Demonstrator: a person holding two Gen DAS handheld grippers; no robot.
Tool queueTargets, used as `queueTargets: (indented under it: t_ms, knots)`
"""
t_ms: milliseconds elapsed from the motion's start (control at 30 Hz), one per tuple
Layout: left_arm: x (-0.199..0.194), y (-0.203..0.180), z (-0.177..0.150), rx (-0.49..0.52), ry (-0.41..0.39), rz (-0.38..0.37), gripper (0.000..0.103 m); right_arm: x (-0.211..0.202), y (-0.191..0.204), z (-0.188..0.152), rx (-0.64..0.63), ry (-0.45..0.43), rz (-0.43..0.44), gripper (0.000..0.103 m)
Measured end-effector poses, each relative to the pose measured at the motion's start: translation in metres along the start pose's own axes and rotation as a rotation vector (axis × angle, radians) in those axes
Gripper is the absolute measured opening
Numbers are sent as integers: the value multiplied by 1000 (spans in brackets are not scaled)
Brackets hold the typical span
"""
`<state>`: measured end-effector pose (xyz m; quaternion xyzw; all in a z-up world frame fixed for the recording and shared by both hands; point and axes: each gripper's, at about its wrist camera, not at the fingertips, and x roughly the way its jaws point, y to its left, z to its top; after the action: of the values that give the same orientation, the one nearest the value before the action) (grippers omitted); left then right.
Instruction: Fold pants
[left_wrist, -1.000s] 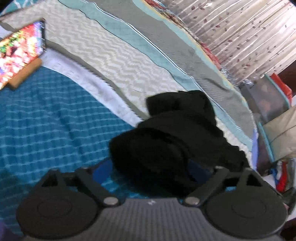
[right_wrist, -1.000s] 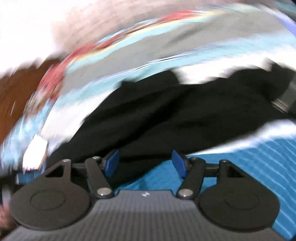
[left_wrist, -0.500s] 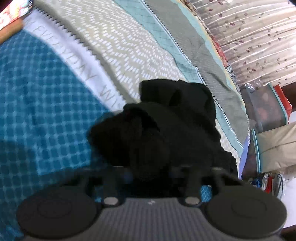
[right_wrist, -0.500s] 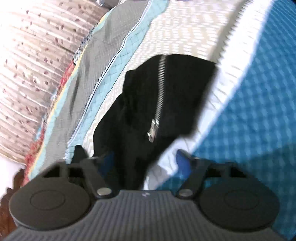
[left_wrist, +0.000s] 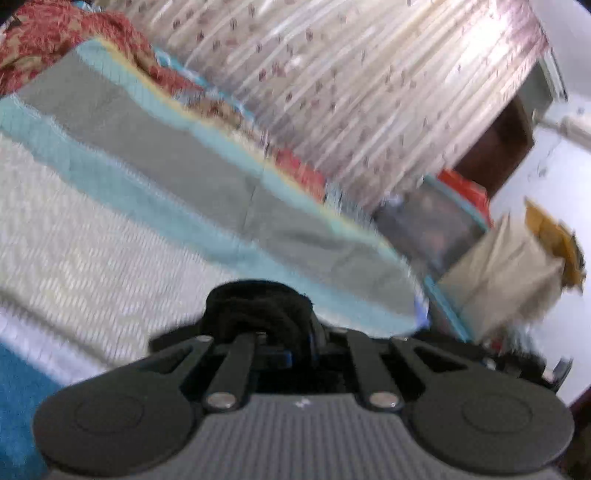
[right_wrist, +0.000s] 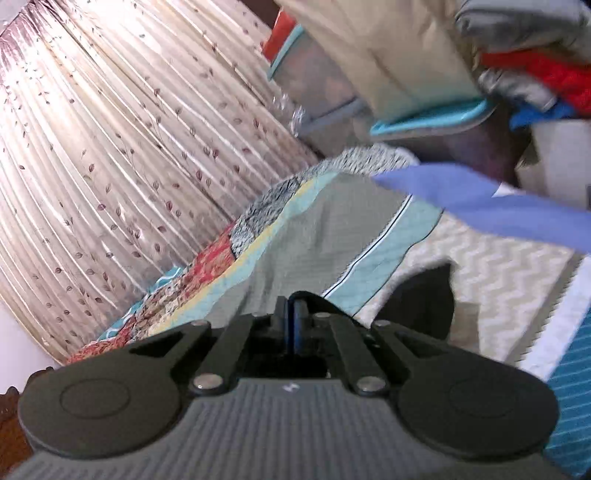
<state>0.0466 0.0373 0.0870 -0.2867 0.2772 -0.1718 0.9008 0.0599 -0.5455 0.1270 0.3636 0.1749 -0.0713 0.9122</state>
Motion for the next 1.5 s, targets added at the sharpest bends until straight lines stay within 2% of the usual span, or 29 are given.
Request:
queueTargets:
  t_ms: [133,300,400,467,533,567,700,767,833,933,1033,1133,1233,1300,1400,1500]
  knots:
    - [-13,28,-58,-14,142,82,7,-22,-40,-40,10,110,-75,5]
    - [-15,70,-113,-147,288,192,8,-42,-83,-93,13,276,-219,5]
    - [-11,84,-130,-183,342,234,17,-34,-100,-111,-1,344,-332,11]
    - [-14,84,-130,-169,340,252,26,-33,-104,-107,20,337,-357,20]
    - [-25,83,-124,-138,315,255,39,-35,-109,-93,24,281,-364,46]
    - [-32,81,-121,-125,295,246,41,-37,-107,-84,8,233,-378,49]
    - [-64,84,-102,-134,197,198,50,-39,-100,-61,-86,111,-422,49]
    - [-73,90,-92,-146,152,215,52,-33,-100,-54,-93,87,-391,49]
    - [-77,98,-84,-171,129,235,53,-19,-97,-58,-110,99,-348,50]
    - [-71,105,-82,-203,135,240,53,4,-93,-69,-182,161,-291,49]
    - [-57,100,-78,-169,150,239,53,21,-81,-79,-220,213,-234,49]
    - [-44,98,-64,-134,131,228,54,43,-64,-74,-232,272,-133,49]
    - [-26,96,-43,-98,92,226,60,68,-38,-68,-250,325,-25,49]
    - [-12,97,-27,-74,76,232,61,87,-19,-67,-265,353,39,50]
    - [16,101,-7,-77,69,236,63,116,10,-76,-318,392,92,50]
    - [51,106,-2,-110,83,239,68,164,36,-92,-382,447,116,50]
